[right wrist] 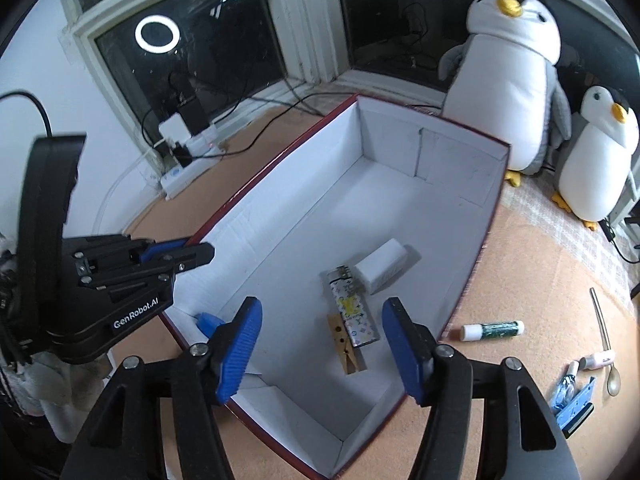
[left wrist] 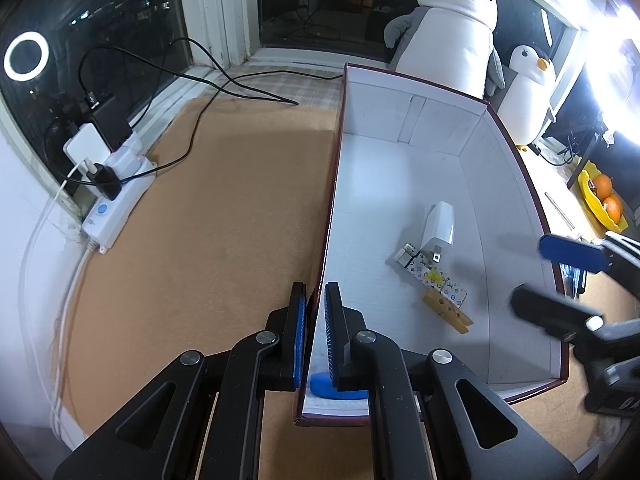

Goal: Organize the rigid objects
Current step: 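Move the right gripper back to the green glue stick, then grasp the green glue stick upright with the right gripper and lift it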

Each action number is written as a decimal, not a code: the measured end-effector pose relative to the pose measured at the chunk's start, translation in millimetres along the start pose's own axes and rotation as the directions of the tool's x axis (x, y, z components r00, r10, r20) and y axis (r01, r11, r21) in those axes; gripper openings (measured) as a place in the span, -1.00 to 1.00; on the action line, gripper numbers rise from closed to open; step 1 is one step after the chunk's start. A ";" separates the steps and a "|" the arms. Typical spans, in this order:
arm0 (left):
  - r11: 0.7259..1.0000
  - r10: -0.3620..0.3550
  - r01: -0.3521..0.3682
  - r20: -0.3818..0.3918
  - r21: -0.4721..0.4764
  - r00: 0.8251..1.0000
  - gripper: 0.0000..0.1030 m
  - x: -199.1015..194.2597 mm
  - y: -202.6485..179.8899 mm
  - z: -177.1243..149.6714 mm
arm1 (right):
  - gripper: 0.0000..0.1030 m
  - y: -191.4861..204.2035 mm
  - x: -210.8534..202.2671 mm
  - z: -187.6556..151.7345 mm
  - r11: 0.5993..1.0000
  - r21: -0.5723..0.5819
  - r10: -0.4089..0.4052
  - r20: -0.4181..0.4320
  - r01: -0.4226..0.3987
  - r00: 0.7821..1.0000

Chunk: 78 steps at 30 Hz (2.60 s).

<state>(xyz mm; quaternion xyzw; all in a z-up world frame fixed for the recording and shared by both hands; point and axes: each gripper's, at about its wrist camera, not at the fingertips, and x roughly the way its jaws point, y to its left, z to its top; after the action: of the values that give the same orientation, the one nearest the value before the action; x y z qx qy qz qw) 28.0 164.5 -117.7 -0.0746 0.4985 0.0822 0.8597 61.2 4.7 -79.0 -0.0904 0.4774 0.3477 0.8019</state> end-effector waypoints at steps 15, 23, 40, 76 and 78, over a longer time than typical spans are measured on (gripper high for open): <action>0.999 0.030 -0.030 -0.012 0.011 0.999 -0.85 1.6 -5.0 2.4 | 0.21 -103.7 -41.5 -26.7 0.971 0.225 -0.093 0.048 0.080 0.995; 0.998 0.054 -0.053 -0.020 0.021 0.998 -0.85 2.0 -8.3 5.2 | 0.21 -169.6 -47.5 -49.2 0.920 0.375 -0.131 0.021 0.113 0.991; 0.996 0.084 -0.084 -0.025 0.027 0.996 -0.85 2.8 -11.6 5.4 | 0.09 -150.9 26.5 -32.9 0.998 -0.021 -0.069 -0.139 0.067 0.988; 0.999 0.040 -0.040 -0.019 0.000 0.999 -0.85 3.1 -7.6 4.5 | -0.73 -140.7 67.4 -42.6 0.992 -0.066 -0.118 -0.222 0.106 0.968; 0.999 0.033 -0.033 -0.017 -0.002 0.999 -0.85 3.2 -7.0 5.0 | -0.73 -140.4 58.5 -44.7 0.993 -0.039 -0.118 -0.206 0.112 0.971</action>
<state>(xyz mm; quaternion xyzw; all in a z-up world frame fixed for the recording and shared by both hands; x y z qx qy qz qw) 35.4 159.0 -117.7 -0.0681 0.5070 0.0964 0.8538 137.9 -93.2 -177.3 -0.1648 0.5480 0.2957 0.7649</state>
